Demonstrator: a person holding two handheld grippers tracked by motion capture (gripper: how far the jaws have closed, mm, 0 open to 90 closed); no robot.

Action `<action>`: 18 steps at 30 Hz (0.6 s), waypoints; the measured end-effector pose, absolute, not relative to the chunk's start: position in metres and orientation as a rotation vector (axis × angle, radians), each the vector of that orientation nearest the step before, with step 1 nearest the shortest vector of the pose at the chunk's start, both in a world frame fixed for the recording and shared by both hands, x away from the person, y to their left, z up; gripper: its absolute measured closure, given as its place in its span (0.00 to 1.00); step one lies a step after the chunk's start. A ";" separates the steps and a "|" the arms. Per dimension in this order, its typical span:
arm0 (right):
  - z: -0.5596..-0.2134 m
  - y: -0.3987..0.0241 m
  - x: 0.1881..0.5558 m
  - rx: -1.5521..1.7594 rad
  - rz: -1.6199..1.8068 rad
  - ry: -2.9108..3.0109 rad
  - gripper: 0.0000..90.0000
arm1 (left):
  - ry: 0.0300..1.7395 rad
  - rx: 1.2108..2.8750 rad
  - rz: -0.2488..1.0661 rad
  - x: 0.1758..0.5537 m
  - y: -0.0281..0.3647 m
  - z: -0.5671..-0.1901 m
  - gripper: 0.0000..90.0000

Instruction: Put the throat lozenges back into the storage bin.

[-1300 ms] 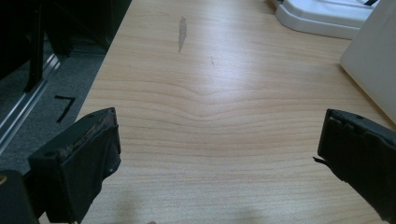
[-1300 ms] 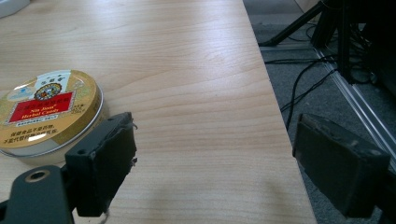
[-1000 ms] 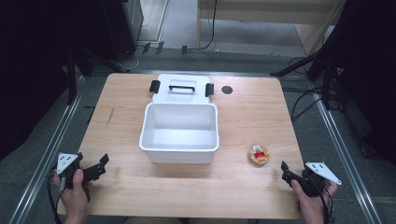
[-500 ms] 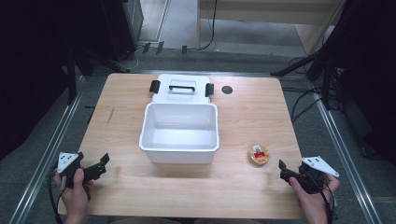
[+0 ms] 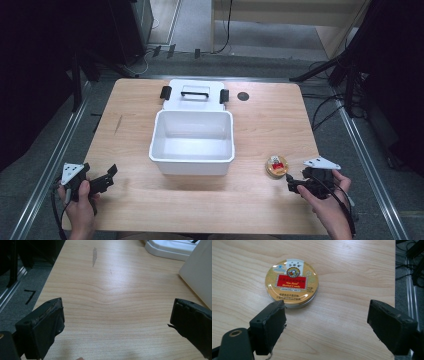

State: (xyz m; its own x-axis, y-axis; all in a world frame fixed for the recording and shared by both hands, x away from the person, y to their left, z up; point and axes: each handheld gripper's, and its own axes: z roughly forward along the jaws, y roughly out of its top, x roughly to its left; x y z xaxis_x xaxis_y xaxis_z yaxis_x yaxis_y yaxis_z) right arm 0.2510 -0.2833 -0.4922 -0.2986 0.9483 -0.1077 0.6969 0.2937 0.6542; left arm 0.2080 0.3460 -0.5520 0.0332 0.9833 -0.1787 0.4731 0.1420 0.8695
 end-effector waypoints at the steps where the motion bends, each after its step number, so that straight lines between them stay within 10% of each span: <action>1: -0.490 -0.280 0.253 1.458 0.663 2.103 0.18 | 1.571 1.455 0.756 0.208 0.346 -0.552 0.00; 18: -0.482 -0.251 0.292 1.544 0.367 2.369 0.14 | 1.571 1.465 0.746 0.209 0.346 -0.552 0.00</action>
